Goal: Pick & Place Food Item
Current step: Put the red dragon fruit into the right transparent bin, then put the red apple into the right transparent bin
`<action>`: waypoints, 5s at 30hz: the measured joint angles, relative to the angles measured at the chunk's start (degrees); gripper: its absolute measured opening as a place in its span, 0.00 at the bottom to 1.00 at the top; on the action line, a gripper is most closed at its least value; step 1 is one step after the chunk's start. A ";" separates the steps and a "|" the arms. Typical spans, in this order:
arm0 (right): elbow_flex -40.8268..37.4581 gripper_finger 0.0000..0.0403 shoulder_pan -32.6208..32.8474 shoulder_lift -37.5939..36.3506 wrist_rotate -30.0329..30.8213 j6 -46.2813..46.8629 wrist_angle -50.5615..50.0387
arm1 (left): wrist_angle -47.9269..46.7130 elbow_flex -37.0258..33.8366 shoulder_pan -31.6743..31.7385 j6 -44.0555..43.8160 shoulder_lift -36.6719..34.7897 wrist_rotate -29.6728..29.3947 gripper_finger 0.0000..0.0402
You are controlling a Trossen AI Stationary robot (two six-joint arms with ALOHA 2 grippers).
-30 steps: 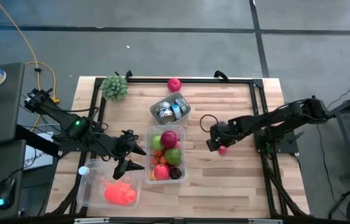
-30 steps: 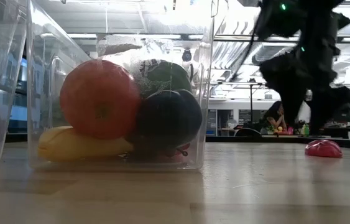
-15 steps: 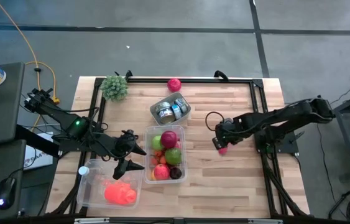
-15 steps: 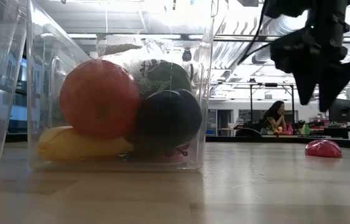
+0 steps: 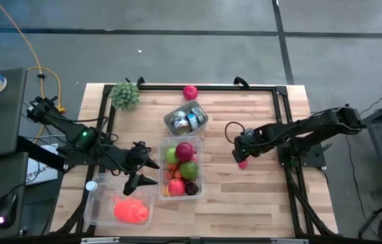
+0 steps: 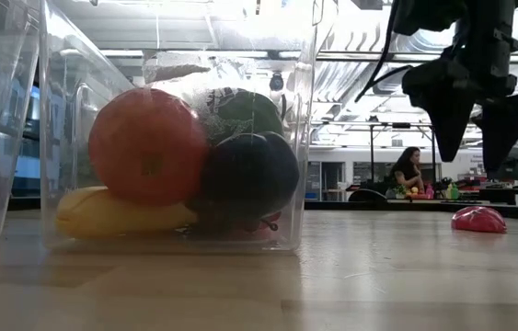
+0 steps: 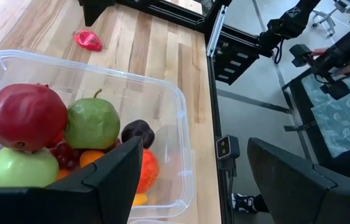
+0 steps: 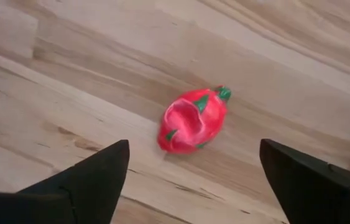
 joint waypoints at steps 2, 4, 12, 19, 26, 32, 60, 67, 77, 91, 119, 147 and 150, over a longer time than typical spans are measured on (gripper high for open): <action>0.00 0.88 0.00 0.02 0.11 0.02 -0.46 | -0.20 0.00 0.00 0.00 0.00 0.02 0.70; 0.00 0.89 0.00 0.02 0.12 -0.07 -1.01 | -0.59 0.00 0.00 0.00 0.00 0.04 0.70; 0.02 0.97 0.00 0.02 0.36 -1.83 0.03 | -0.95 0.00 0.00 -0.02 0.00 0.50 0.70; -4.36 0.97 1.03 0.00 -0.64 1.63 5.24 | -2.13 0.00 0.00 0.53 0.00 1.57 0.70; -9.95 0.97 3.43 0.00 0.51 10.21 12.75 | -2.30 0.00 0.00 3.09 0.00 2.86 0.70; -12.43 0.97 3.48 2.97 0.60 15.06 19.59 | -2.43 0.00 0.80 5.55 -0.11 2.98 0.70; -10.17 0.45 4.74 11.56 3.63 19.58 15.09 | -3.70 -0.02 4.94 6.88 -0.48 9.22 0.70; -9.28 0.46 5.03 8.98 3.63 17.71 13.35 | -3.58 -0.02 4.94 6.88 -0.50 9.26 0.70; -9.25 0.42 8.76 1.39 3.93 18.33 16.21 | -3.13 -0.02 4.94 6.84 -0.50 9.22 0.70; 5.40 0.42 13.81 -7.81 18.39 -6.08 47.46 | -1.60 -0.02 7.13 6.29 -0.52 9.00 0.70; 43.25 0.42 2.84 28.57 -11.00 -30.17 29.69 | -0.28 -0.02 7.13 13.35 -8.87 9.00 0.70; 43.18 0.74 1.54 26.46 -10.02 -29.73 39.64 | -5.60 0.00 8.98 17.45 -16.59 14.24 0.70; 43.19 0.72 2.27 25.87 -8.98 -27.87 40.00 | -5.71 0.00 9.83 17.31 -19.35 13.99 0.70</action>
